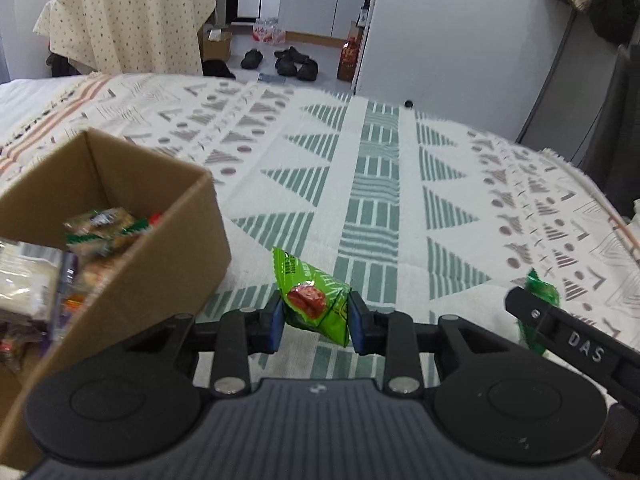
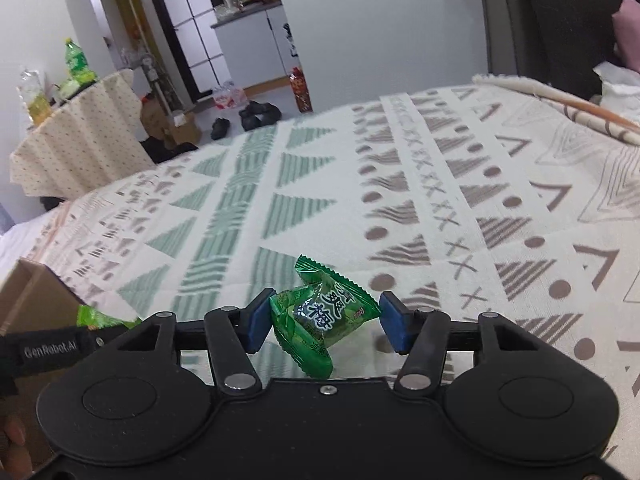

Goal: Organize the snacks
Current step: 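Grasp the green red-print candy with the left tool while the right grasps the green wrapped candy, then carry both candies in the left and right tools over the box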

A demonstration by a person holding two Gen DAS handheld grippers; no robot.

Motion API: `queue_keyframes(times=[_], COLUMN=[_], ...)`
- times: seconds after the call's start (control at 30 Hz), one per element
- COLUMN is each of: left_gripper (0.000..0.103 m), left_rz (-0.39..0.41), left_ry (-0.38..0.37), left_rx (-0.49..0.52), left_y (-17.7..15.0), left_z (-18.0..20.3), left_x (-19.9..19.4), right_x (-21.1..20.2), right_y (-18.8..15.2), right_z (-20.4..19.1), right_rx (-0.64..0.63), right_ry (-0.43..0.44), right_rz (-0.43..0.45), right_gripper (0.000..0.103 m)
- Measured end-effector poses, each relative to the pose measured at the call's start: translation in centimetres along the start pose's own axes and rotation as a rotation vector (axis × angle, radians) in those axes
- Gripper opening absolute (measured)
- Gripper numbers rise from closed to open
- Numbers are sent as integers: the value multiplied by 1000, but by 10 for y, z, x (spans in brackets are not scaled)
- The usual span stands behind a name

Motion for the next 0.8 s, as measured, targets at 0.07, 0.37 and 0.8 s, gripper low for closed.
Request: queue_keyframes(times=[0.07,0.37,0.8], left_gripper=[31,31,32], left_rz=[22,97,129], left_ry=[-3,5,77], left_rx=[1,-46,-229], left_y=[6,30,44], left_z=[-2,-31,-124], left_x=[-14,-73,-145], right_x=[-8,-28,-71], right_y=[5,9,12], right_z=[-10,-66,-149], right_rx=[-8,-119,-305], right_ry=[24,95,171], right_rz=[16,50,139], right_gripper=[55,43,42])
Point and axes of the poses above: each gripper's, at about its wrist camera, not at the fingertips, and x roughly the way its jaws point, z to its right, y to its top, the point moved 10 cm from there along x, roughly the way its jaws point, and after that the axes turned 1 degree about y, right-handed, at the moved point
